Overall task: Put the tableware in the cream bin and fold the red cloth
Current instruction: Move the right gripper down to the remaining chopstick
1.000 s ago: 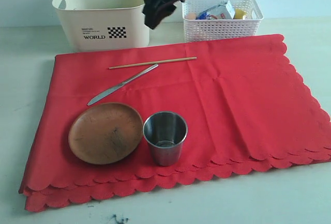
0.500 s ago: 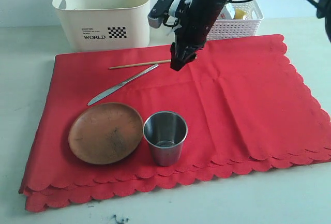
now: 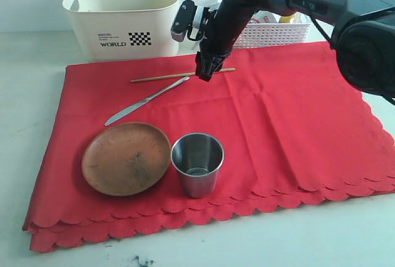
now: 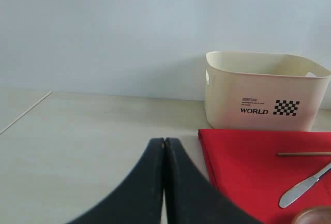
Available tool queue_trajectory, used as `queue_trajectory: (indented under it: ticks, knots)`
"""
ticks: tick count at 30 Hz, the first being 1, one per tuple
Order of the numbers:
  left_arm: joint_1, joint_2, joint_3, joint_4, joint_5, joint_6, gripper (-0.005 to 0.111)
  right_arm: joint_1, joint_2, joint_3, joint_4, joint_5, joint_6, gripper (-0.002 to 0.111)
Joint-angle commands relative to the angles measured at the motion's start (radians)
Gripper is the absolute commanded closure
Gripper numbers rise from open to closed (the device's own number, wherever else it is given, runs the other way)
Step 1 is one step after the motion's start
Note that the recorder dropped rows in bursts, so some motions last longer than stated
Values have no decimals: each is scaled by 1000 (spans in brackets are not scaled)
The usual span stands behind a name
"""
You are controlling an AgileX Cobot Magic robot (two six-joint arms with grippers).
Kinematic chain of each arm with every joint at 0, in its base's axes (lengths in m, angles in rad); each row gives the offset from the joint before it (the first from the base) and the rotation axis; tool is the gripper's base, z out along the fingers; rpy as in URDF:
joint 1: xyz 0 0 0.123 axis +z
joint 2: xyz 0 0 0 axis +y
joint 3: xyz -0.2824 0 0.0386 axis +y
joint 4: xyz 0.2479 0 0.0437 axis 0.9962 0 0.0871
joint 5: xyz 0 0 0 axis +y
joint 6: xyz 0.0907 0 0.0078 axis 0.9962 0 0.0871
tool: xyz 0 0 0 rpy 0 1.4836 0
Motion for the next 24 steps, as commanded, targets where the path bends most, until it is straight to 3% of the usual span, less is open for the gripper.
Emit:
queue_trajectory:
  ticks: [1,8,15,24]
  knots:
    - [-7,-7,2,0,-3,4,104,-3,31,-37,-3,5,-25,65]
    - [-7,-7,2,0,-3,4,104,-3,76,-61,-27,-32,-33,68]
    - [-7,-7,2,0,-3,4,104,-3,82,-64,-25,-24,-47,108]
    - [-7,-7,2,0,-3,4,104,-1,42,-64,-23,90,-54,108]
